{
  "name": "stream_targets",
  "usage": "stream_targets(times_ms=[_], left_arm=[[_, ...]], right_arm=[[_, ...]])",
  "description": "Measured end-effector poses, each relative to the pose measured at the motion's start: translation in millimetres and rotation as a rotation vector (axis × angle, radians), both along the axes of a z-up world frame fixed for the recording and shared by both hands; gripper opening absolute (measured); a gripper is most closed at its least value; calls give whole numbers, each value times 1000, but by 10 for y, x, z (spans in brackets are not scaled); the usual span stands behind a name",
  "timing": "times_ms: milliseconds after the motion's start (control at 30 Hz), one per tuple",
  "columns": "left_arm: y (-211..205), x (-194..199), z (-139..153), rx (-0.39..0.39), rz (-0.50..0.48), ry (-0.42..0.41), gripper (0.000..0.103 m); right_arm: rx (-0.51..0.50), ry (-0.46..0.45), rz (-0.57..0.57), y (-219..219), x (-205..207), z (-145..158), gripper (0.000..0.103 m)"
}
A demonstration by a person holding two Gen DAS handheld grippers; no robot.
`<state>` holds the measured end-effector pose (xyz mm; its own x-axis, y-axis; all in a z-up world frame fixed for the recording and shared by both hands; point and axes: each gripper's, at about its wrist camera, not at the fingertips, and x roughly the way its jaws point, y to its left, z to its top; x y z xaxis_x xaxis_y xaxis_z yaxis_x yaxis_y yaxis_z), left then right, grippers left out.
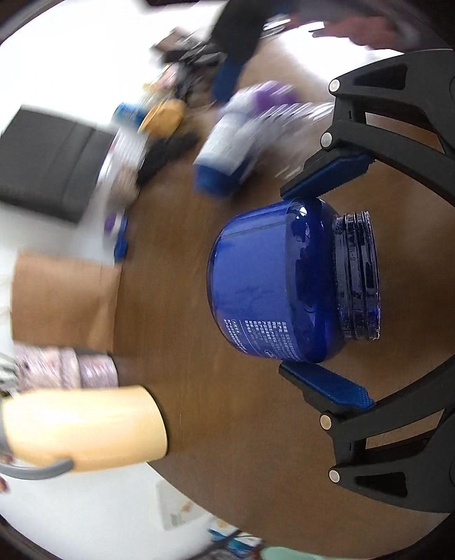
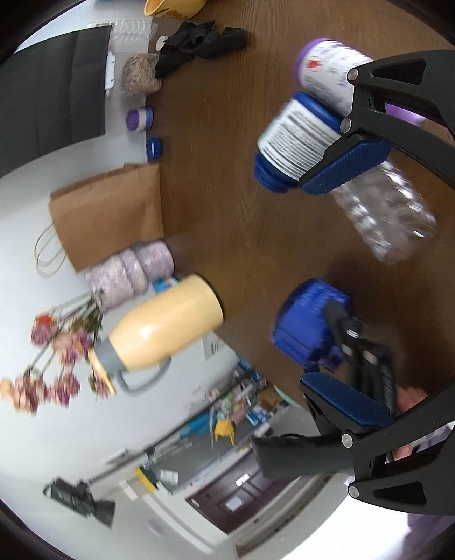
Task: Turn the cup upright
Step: 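Lift the blue jar with the left gripper while the right gripper grasps it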
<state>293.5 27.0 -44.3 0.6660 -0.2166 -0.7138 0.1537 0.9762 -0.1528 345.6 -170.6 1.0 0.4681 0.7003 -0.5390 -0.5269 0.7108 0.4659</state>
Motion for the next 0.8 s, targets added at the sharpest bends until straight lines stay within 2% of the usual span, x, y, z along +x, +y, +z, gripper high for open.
stream_targets(times_ms=[100, 167, 267, 333, 467, 500, 600, 800], left_arm=[[-222, -546, -73, 113, -78, -11, 88], [-355, -793, -128, 144, -130, 10, 88], [-564, -1109, -130, 112, -262, -9, 88], [-710, -1241, -152, 117, -332, -33, 88], [-1013, -1306, -170, 131, -487, -47, 88], [-1065, -1301, -171, 124, -517, -48, 88], [-1167, -1297, -172, 128, -573, -66, 88], [-1200, -1259, -188, 108, -610, -78, 88]], right_arm=[[-12, -2, 68, 29, -304, -47, 103], [-41, -5, 113, 85, -514, -112, 103], [-63, -20, 152, 87, -869, -198, 103], [-54, -20, 170, 34, -1070, -265, 102], [-36, 28, 130, -229, -1302, -426, 86], [-30, 47, 115, -308, -1328, -476, 77], [-14, 64, 69, -490, -1366, -537, 76], [38, 89, 98, -647, -1299, -610, 78]])
